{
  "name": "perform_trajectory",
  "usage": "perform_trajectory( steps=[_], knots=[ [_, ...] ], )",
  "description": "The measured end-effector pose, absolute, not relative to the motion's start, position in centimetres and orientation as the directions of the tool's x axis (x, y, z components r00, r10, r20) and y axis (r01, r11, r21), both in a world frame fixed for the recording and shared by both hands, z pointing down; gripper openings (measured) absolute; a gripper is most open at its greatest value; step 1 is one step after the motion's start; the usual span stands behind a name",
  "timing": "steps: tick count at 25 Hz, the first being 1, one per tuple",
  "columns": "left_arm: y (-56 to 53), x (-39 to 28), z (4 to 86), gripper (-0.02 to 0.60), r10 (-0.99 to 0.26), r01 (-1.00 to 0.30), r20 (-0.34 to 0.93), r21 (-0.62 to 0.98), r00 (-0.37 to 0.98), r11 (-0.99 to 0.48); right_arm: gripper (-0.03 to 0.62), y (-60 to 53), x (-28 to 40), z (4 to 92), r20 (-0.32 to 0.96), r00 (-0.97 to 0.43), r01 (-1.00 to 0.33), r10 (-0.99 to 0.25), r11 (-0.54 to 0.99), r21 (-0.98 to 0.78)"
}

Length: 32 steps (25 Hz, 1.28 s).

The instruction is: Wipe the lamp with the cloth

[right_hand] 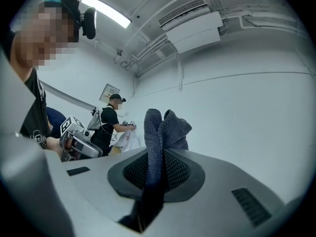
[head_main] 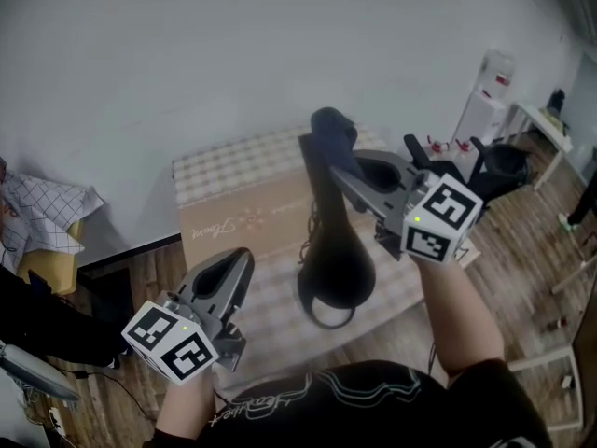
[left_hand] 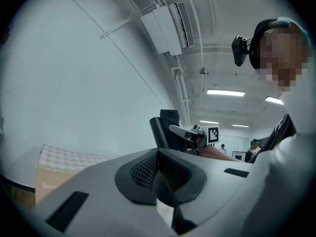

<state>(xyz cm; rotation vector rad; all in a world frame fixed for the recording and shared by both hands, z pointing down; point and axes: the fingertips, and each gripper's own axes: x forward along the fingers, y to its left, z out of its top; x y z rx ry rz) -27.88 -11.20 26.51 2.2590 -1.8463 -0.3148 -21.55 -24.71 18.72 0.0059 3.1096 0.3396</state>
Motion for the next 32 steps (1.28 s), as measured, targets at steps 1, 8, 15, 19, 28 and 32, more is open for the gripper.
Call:
perform_trajectory(
  steps=[1,8,15,19,28,32],
  knots=[
    [-10.9,-27.5,25.7,0.000,-0.979,-0.936,-0.024,0.290,0.203,-0.201,0.049,-24.4,-21.0,18.0,-0.014,-1.000,-0.004,-0.001,0.977,0.214],
    [-11.1,-27.1,26.6,0.000,-0.971,-0.925,-0.012,0.303,0.238,-0.230,0.049,-23.3,-19.2,20.4,0.027,-0.999,-0.023,-0.031,0.970,0.243],
    [-11.5,-26.7,29.7,0.000,-0.964,-0.914,-0.001,0.317,0.267,-0.254,0.049,-21.9,-19.3,25.6,0.104,-0.994,0.003,-0.026,0.964,0.266],
    [-11.4,-25.9,30.2,0.000,-0.961,-0.913,0.011,0.316,0.276,-0.258,0.049,-21.4,-19.4,27.6,0.134,-0.991,0.025,-0.009,0.969,0.246],
    [-9.7,-22.4,30.4,0.000,-0.971,-0.917,0.032,0.336,0.238,-0.214,0.049,-19.5,-16.5,30.7,0.174,-0.983,0.086,0.058,0.984,0.158],
    [-9.1,-20.7,30.5,0.000,-0.972,-0.920,0.046,0.336,0.228,-0.200,0.049,-19.0,-15.3,32.0,0.187,-0.979,0.102,0.076,0.986,0.135]
  ],
)
